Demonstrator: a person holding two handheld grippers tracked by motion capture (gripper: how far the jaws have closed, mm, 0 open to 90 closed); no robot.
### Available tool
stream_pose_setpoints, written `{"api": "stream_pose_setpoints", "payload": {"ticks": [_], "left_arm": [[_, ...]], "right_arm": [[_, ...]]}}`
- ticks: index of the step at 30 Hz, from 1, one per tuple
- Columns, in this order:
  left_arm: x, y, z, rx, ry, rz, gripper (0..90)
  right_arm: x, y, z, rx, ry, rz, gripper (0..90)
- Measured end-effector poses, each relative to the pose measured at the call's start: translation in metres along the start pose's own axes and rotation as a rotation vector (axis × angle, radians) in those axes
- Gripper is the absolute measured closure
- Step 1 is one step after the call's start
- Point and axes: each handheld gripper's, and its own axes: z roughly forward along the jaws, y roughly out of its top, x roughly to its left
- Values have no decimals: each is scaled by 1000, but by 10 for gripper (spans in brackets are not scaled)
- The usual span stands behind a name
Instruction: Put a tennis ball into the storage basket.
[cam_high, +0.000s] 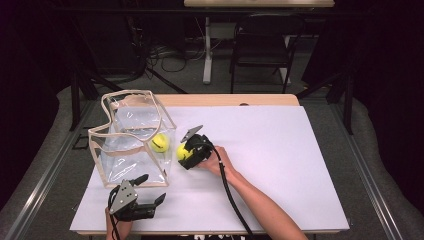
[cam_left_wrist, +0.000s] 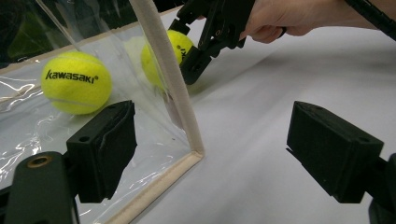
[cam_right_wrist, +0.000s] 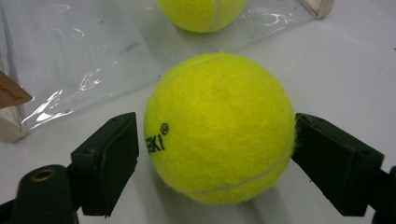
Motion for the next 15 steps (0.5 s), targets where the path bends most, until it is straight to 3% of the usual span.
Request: {"api": "stream_pose_setpoints", "payload": {"ticks": [4, 15], "left_arm": [[0, 0, 0, -1, 0, 0, 159], [0, 0, 0, -1, 0, 1, 160]], "right_arm": [[-1, -1, 1, 3, 1, 10, 243], [-4, -3, -1, -18, 16, 18, 256]]}}
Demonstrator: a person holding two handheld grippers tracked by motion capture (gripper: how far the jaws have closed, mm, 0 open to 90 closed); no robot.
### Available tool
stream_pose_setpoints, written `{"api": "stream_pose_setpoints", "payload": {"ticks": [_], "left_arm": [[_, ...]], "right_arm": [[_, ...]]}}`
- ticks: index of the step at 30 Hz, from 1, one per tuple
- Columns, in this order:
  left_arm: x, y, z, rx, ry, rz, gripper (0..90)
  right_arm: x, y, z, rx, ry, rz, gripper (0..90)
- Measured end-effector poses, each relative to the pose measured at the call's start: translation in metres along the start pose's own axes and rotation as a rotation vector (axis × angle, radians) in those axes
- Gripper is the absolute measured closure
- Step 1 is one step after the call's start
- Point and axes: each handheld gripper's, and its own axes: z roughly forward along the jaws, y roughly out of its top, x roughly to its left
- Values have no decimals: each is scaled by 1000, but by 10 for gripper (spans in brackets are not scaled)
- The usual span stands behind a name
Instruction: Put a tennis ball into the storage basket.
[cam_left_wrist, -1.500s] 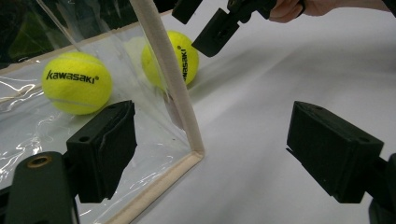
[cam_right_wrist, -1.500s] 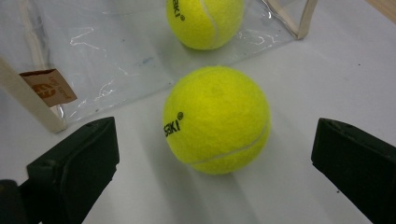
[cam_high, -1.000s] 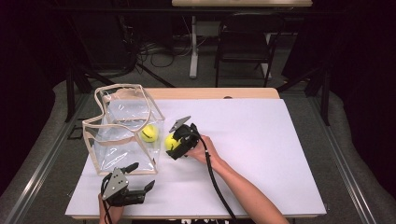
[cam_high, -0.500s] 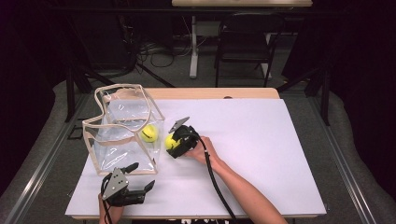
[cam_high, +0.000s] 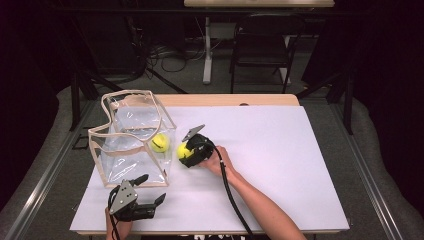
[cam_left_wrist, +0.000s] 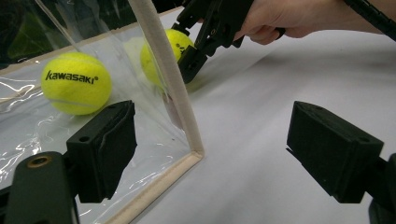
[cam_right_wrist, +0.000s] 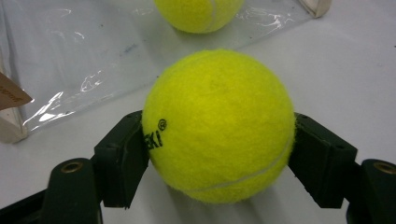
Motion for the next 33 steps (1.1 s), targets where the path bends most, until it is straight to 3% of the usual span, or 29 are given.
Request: {"api": "stream_pose_setpoints", "payload": {"ticks": [21, 33], "left_arm": [[0, 0, 0, -2, 3, 4, 160], [0, 0, 0, -3, 0, 4, 160]], "right_arm": [[1, 4, -19, -18, -47, -32, 257], [-3, 5, -34, -40, -58, -23, 258]]}}
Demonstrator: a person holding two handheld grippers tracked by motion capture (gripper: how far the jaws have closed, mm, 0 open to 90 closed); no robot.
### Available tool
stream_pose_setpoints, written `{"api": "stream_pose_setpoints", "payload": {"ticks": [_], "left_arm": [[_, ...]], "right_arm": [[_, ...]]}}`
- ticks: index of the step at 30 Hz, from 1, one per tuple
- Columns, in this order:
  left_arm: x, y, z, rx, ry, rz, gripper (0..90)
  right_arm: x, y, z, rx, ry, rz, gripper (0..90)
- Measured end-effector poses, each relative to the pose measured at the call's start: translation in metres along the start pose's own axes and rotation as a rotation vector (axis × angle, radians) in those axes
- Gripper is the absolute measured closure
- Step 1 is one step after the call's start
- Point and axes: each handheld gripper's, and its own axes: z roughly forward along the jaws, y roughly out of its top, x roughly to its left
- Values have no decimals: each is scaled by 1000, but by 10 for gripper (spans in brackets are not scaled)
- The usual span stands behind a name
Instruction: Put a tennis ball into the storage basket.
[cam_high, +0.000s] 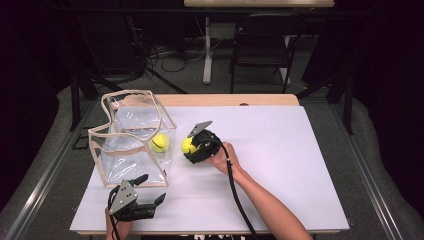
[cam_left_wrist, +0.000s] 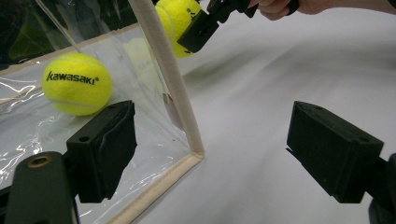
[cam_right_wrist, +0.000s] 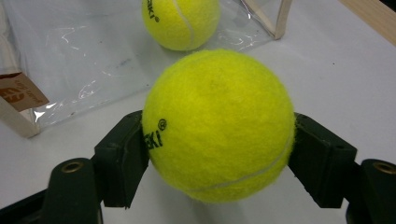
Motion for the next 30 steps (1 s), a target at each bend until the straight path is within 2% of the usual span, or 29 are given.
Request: {"api": "stream_pose_setpoints", "payload": {"ticks": [11, 30], "left_arm": [[0, 0, 0, 1, 2, 2, 159], [0, 0, 0, 2, 4, -2, 159]], "right_arm": [[2, 7, -13, -14, -3, -28, 257], [-2, 19, -34, -39, -14, -28, 257]]}}
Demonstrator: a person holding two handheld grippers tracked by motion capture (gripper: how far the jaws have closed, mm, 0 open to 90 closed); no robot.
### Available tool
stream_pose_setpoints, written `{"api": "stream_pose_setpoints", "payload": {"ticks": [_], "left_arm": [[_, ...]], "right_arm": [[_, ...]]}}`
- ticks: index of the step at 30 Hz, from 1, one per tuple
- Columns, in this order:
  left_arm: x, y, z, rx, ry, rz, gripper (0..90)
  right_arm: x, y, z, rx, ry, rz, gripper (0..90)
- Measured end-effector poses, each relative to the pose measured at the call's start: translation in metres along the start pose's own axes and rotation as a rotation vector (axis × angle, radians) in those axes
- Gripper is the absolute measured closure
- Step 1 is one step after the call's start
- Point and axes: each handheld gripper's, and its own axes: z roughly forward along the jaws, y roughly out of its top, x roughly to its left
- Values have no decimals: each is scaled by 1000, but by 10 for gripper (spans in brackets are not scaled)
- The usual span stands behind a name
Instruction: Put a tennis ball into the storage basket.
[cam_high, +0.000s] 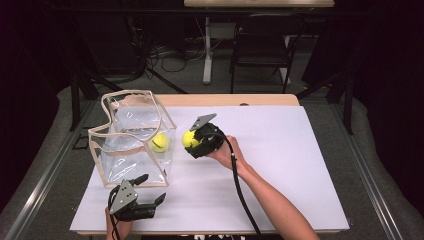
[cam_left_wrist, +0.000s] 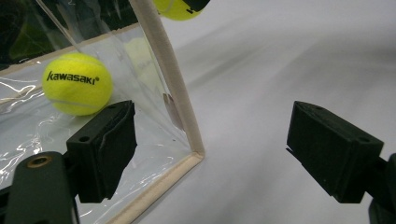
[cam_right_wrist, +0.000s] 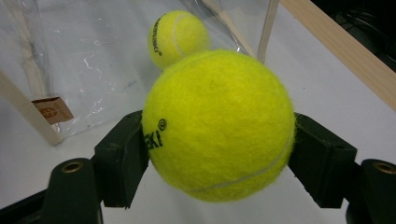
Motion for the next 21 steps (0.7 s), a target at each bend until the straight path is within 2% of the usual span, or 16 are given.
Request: {"api": "stream_pose_setpoints", "payload": {"ticks": [21], "left_arm": [[0, 0, -1, -1, -1, 1, 159]], "right_arm": [[-3, 18, -15, -19, -11, -24, 258]]}}
